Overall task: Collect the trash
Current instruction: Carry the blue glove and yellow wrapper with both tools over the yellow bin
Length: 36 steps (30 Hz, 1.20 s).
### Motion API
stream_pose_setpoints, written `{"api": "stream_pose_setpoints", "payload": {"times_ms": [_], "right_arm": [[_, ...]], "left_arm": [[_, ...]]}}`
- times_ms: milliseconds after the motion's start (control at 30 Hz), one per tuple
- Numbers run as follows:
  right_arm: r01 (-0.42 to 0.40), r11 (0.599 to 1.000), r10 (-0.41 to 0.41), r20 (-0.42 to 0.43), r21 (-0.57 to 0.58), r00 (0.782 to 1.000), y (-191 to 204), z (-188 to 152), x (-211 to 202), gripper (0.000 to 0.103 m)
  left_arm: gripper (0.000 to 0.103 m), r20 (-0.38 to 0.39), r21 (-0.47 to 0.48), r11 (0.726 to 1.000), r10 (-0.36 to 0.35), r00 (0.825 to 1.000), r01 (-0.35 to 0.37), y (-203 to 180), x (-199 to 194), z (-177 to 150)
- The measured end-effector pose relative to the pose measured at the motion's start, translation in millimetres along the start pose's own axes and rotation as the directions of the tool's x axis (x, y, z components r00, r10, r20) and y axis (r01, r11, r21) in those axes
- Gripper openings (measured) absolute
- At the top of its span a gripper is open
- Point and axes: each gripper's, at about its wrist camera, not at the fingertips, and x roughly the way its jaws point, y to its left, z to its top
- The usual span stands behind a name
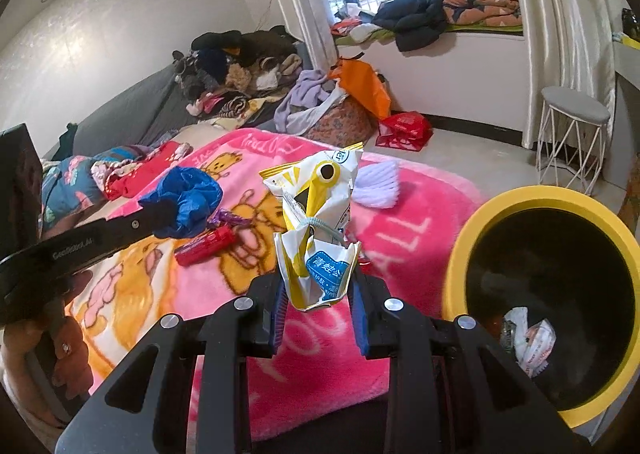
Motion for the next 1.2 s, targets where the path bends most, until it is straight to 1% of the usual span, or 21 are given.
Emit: {"api": "stream_pose_setpoints", "payload": {"times_ms": [300, 667, 1200], "right_arm": [[0.037, 0.998, -0.038, 0.036, 0.047, 0.999, -27.0, 2.3, -14.4, 0.026], [0.108, 0.989, -0.114, 0.058, 0.099, 0.992, -59.2, 3.4, -23.5, 0.026], [0.213, 0.963, -0.227, 0.072, 0.167, 0.971, -102.0, -1.6, -33.5, 0.026]], "left_arm": [[0.005, -0.003, 0.042, 0.999, -0.03, 1.0, 0.03, -26.6, 3.1, -3.5], [0.005, -0.024, 0.082, 0.994, -0.068, 0.997, 0.07, -52.3, 12.7, -7.5], [0.005, -0.062, 0.158, 0.978, -0.126, 0.99, 0.134, -93.5, 26.6, -15.3]]}}
